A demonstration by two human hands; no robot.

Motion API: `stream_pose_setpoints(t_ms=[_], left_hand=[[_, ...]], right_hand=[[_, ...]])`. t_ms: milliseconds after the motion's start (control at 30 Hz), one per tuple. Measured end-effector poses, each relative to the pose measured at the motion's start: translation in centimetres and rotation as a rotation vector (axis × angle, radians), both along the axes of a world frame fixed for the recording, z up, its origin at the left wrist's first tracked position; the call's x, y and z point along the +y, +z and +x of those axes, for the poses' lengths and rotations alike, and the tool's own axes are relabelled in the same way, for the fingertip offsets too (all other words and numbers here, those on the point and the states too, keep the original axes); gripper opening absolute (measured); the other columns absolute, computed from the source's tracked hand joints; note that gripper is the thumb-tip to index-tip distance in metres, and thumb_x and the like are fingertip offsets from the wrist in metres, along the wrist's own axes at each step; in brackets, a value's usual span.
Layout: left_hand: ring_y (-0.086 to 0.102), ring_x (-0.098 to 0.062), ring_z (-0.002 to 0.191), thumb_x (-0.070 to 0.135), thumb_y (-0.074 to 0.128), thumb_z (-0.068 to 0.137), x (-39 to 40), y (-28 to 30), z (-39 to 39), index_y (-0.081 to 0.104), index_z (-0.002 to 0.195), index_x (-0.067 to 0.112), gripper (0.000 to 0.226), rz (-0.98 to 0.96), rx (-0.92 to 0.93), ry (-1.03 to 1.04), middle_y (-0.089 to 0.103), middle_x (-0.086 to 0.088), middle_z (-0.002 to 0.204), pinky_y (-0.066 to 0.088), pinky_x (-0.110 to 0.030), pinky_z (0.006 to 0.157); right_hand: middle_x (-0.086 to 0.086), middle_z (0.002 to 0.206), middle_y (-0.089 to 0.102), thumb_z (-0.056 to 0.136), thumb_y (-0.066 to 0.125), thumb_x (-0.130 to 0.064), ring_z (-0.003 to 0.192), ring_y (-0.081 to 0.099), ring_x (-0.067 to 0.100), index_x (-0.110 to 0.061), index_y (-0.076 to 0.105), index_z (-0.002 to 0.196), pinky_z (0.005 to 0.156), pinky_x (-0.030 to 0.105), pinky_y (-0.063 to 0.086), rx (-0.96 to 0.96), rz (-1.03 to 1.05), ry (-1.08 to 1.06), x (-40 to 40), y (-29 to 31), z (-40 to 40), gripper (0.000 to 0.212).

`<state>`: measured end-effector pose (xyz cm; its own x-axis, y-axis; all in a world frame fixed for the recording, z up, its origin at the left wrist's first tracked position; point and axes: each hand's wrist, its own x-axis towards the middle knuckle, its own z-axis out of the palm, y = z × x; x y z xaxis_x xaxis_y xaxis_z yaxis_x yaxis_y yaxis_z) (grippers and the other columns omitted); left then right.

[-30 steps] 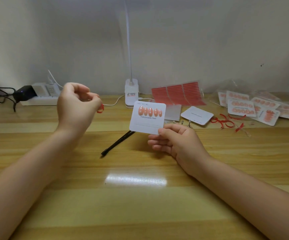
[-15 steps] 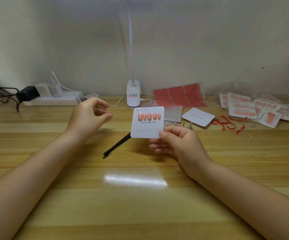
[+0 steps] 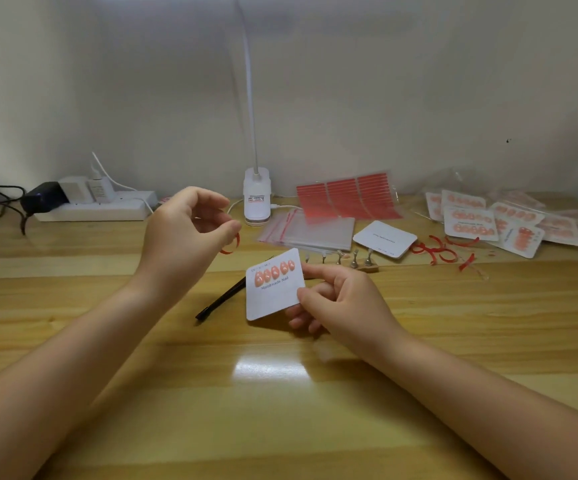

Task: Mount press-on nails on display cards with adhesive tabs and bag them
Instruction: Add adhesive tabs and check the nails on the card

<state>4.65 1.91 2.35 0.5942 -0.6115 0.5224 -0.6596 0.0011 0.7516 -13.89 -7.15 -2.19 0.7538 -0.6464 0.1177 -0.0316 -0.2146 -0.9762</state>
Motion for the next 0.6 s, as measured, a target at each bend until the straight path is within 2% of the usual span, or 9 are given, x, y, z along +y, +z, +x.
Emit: stream_pose_setpoints(t_ms=[167, 300, 400, 500, 567, 600], left_hand=[[0.070, -0.007, 0.072, 0.011, 0.077, 0.081, -0.3, 2.2, -4.1, 0.061, 0.106, 0.019, 0.031, -0.047, -0.001, -0.189, 0.070, 0.004, 0.080, 0.056, -0.018, 0.064], [0.070, -0.008, 0.066, 0.007, 0.079, 0.078, -4.8, 2.9, -7.2, 0.062, 0.106, 0.016, 0.034, 0.047, 0.072, -0.292, 0.069, 0.004, 0.078, 0.058, -0.022, 0.065], [0.070, -0.010, 0.073, 0.005, 0.076, 0.079, -9.8, 3.5, -9.5, 0.062, 0.113, 0.012, 0.037, 0.124, 0.010, -0.353, 0.071, 0.002, 0.083, 0.058, -0.028, 0.074], [0.069, -0.012, 0.086, 0.008, 0.069, 0.083, -14.7, 3.7, -11.9, 0.058, 0.127, 0.009, 0.046, 0.180, -0.016, -0.371, 0.072, -0.001, 0.090, 0.054, -0.023, 0.077], [0.070, -0.017, 0.085, 0.005, 0.065, 0.086, -17.1, 3.7, -13.4, 0.045, 0.141, 0.008, 0.059, 0.237, 0.103, -0.438, 0.072, -0.006, 0.098, 0.057, -0.028, 0.075], [0.070, -0.019, 0.084, 0.002, 0.063, 0.087, -17.9, 3.6, -14.0, 0.037, 0.146, 0.008, 0.065, 0.288, 0.156, -0.469, 0.069, -0.011, 0.110, 0.059, -0.031, 0.073]], right_hand=[[0.008, 0.077, 0.075, 0.092, 0.053, 0.000, 0.070, 0.073, 0.023, -0.008, 0.050, 0.136, 0.056, 0.024, 0.053, -0.003, 0.071, -0.018, -0.6, -0.2, 0.4, 0.045], [0.007, 0.075, 0.075, 0.092, 0.051, -0.002, 0.063, 0.071, 0.019, -0.008, 0.053, 0.132, 0.053, 0.022, 0.052, 0.030, 0.118, -0.042, -0.6, 0.1, 0.5, 0.040], [0.006, 0.071, 0.074, 0.087, 0.045, -0.001, 0.055, 0.068, 0.015, -0.017, 0.064, 0.102, 0.049, 0.024, 0.053, 0.117, 0.070, -0.035, -0.5, 0.8, 0.8, 0.028], [0.004, 0.058, 0.070, 0.080, 0.044, 0.002, 0.049, 0.065, 0.013, -0.008, 0.068, 0.076, 0.048, 0.024, 0.053, 0.155, 0.020, -0.036, -0.4, 1.1, 0.8, 0.026], [-0.009, 0.044, 0.062, 0.083, 0.046, 0.005, 0.042, 0.059, 0.003, -0.014, 0.059, 0.057, 0.046, 0.013, 0.048, 0.166, -0.022, -0.043, -0.5, 1.0, 0.2, 0.035], [-0.015, 0.038, 0.055, 0.085, 0.046, 0.008, 0.039, 0.055, -0.002, -0.017, 0.050, 0.054, 0.044, 0.006, 0.041, 0.188, -0.064, -0.051, -0.6, 0.8, -0.2, 0.040]])
